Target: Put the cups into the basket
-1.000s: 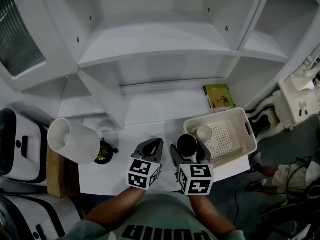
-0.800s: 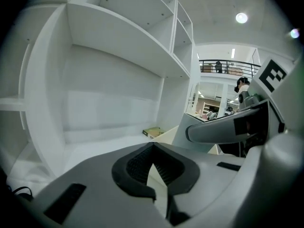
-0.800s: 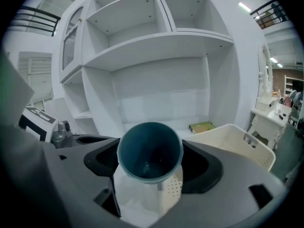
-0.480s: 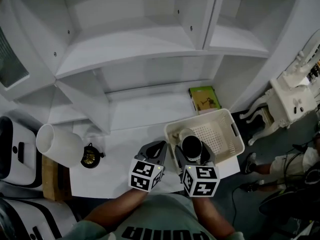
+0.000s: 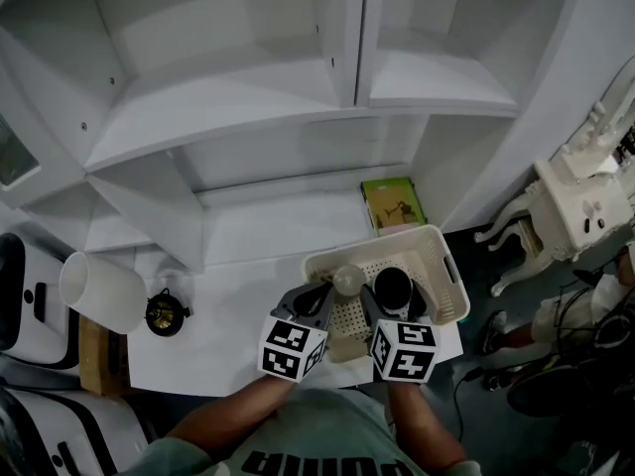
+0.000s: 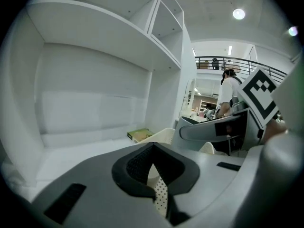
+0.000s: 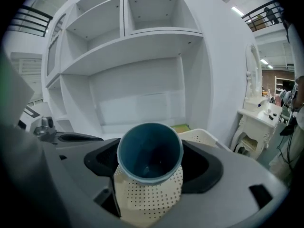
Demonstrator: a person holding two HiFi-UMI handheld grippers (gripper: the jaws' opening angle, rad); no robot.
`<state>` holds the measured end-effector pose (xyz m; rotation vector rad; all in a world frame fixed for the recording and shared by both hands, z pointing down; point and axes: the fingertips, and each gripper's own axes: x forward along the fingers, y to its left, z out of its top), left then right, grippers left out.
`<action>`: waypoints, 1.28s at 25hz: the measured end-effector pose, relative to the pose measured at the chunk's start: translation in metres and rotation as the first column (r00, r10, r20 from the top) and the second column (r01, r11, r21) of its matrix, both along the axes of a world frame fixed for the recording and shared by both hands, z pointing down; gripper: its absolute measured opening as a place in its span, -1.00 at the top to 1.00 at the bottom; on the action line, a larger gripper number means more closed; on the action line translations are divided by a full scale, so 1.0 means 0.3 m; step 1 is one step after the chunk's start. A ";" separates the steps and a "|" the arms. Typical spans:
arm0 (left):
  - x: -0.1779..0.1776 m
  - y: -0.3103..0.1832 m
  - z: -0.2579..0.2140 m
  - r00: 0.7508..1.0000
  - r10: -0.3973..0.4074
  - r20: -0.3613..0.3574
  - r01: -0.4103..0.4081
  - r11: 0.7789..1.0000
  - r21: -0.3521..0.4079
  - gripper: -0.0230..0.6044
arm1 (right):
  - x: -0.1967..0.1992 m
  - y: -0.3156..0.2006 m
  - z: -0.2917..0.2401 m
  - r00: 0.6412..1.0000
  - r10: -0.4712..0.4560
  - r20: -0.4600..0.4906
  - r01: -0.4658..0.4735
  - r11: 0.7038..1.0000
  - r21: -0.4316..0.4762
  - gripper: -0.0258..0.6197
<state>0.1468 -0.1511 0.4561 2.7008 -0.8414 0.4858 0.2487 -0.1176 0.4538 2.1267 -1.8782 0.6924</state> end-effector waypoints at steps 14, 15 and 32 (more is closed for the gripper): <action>0.098 -0.055 0.039 0.998 -0.035 0.048 0.037 0.999 -0.038 0.91 | 0.167 -0.132 0.197 0.997 -0.073 0.021 0.075 0.984 -0.163 -0.24; 0.099 -0.057 0.043 0.998 -0.035 0.052 0.037 0.999 -0.040 0.91 | 0.171 -0.140 0.216 0.996 -0.080 0.027 0.083 0.981 -0.178 -0.24; 0.091 -0.054 0.074 0.996 -0.058 0.074 0.063 0.996 -0.068 0.91 | 0.256 -0.209 0.445 0.996 -0.083 0.024 0.085 0.925 -0.371 -0.24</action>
